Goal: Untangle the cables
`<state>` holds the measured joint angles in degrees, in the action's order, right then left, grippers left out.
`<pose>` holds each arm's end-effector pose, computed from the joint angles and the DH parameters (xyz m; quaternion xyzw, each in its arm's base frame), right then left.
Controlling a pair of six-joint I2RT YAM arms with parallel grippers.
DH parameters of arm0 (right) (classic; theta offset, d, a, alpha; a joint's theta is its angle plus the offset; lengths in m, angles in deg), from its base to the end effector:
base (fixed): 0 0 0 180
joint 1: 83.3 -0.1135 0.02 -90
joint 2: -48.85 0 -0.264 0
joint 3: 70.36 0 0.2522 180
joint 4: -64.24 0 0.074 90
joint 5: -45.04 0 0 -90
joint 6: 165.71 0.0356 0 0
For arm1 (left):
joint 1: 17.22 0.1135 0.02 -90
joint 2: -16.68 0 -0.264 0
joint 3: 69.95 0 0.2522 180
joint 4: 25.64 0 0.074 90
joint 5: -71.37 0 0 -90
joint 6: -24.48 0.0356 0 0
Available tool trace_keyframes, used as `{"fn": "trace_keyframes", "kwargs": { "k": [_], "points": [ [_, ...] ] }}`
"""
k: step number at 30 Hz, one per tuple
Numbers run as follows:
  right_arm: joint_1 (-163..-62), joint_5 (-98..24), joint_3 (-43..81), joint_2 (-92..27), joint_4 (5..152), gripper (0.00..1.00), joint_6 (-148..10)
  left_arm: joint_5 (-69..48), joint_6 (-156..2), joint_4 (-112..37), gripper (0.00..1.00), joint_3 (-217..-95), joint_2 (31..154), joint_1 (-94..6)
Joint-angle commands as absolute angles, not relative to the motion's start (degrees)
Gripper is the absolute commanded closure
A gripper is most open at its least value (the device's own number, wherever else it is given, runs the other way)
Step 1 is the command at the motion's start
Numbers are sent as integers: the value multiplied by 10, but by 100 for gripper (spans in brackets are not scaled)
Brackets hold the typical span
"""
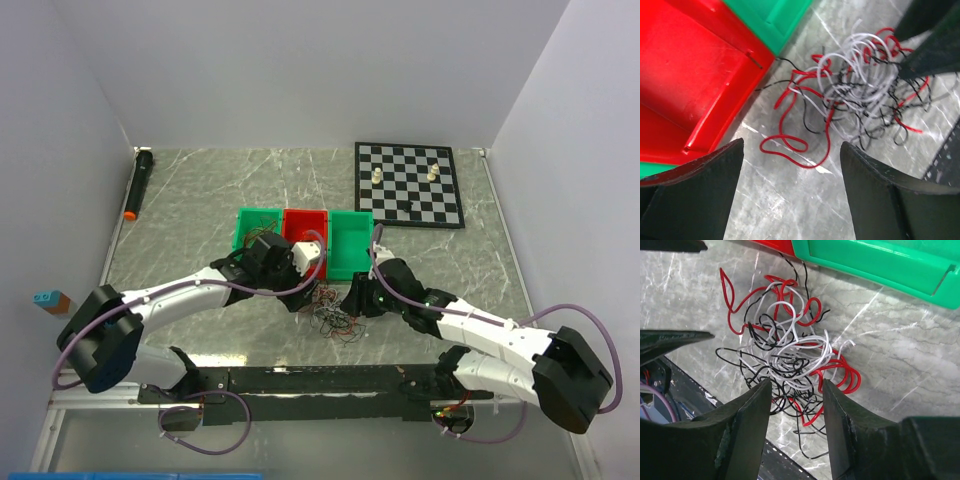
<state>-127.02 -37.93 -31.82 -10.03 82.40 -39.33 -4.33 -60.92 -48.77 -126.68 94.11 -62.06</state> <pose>0.1456 0.1452 0.1838 -0.0841 0.8955 0.3213 0.2964 0.1900 -0.2014 0.2069 0.4260 0.8087 -0.2413 0.3259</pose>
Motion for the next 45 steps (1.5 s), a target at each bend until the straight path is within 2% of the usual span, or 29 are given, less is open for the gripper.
{"fn": "trace_keyframes", "kwargs": {
  "k": [1, 7, 9, 11, 16, 22, 27, 34, 38, 39, 41, 44, 45],
  "points": [
    [-1268, -368, -321, -107, 783, 49, -388, -84, -636, -434, 17, -1265, 958, -621],
    [-1267, -359, -335, -101, 763, 51, -380, -105, -646, -419, 23, -1271, 978, -621],
    [-1268, -357, -339, -98, 762, 52, -379, -112, -642, -411, 28, -1269, 984, -622],
    [-1269, -358, -342, -92, 765, 52, -378, -112, -637, -415, 37, -1269, 990, -621],
    [-1268, -360, -351, -89, 768, 53, -381, -101, -624, -419, 69, -1264, 986, -622],
    [-1268, -363, -347, -100, 769, 54, -385, -81, -608, -435, 99, -1273, 969, -621],
    [-1270, -375, -332, -109, 798, 55, -396, -87, -592, -495, 99, -1332, 941, -621],
    [-1270, -393, -326, -109, 828, 57, -405, -35, -608, -656, 99, -1505, 918, -623],
    [-1273, -408, -324, -107, 842, 58, -407, -10, -603, -683, 99, -1496, 899, -621],
    [-1274, -412, -323, -106, 848, 59, -407, -2, -586, -688, 95, -1478, 896, -621],
    [-1277, -415, -323, -102, 853, 59, -407, -2, -534, -695, 72, -1434, 893, -622],
    [-1280, -420, -329, -89, 854, 59, -405, -19, -459, -686, 50, -1370, 889, -621],
    [-1282, -421, -330, -86, 854, 59, -405, -24, -439, -679, 46, -1358, 890, -622]
  ]
}}
